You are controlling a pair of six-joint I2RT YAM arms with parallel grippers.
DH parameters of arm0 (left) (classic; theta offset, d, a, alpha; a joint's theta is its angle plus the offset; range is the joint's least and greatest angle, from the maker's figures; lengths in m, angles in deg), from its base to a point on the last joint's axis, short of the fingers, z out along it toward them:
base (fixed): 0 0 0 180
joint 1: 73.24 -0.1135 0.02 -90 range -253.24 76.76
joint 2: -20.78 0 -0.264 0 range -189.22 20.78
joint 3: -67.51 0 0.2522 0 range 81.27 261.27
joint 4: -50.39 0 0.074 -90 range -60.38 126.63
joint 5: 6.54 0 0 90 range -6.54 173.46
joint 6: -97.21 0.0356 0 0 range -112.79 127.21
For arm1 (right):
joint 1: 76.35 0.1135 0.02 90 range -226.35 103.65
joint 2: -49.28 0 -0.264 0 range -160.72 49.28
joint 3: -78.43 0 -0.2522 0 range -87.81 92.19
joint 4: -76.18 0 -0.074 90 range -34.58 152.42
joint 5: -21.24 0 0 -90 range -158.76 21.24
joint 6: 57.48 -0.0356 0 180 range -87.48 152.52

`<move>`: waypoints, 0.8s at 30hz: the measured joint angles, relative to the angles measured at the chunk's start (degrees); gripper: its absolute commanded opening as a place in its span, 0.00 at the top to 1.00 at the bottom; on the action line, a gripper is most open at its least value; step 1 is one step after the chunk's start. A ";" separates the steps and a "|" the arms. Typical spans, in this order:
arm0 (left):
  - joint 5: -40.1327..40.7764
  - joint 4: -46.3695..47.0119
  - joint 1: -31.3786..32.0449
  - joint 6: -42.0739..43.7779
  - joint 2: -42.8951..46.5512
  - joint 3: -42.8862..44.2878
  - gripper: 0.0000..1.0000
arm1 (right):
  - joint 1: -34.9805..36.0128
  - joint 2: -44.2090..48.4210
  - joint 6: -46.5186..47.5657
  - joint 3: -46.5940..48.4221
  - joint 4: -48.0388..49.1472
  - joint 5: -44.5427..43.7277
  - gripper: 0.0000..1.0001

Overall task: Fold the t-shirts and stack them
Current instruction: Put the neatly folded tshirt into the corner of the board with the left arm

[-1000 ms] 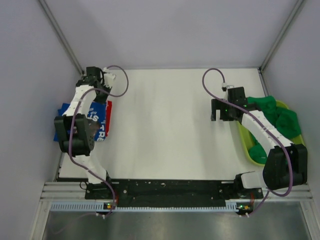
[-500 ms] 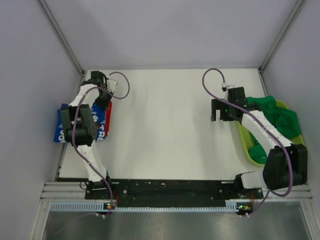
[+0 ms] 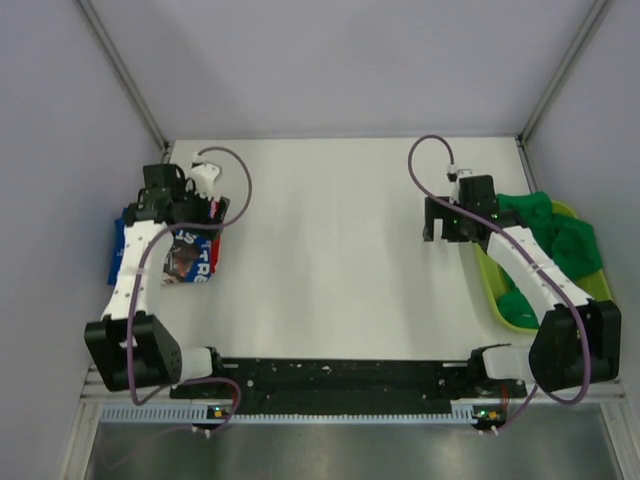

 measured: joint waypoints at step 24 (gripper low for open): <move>-20.06 17.94 0.22 3.23 23.37 -37.83 0.01 | 0.00 31.12 -8.66 -28.87 16.46 3.63 0.01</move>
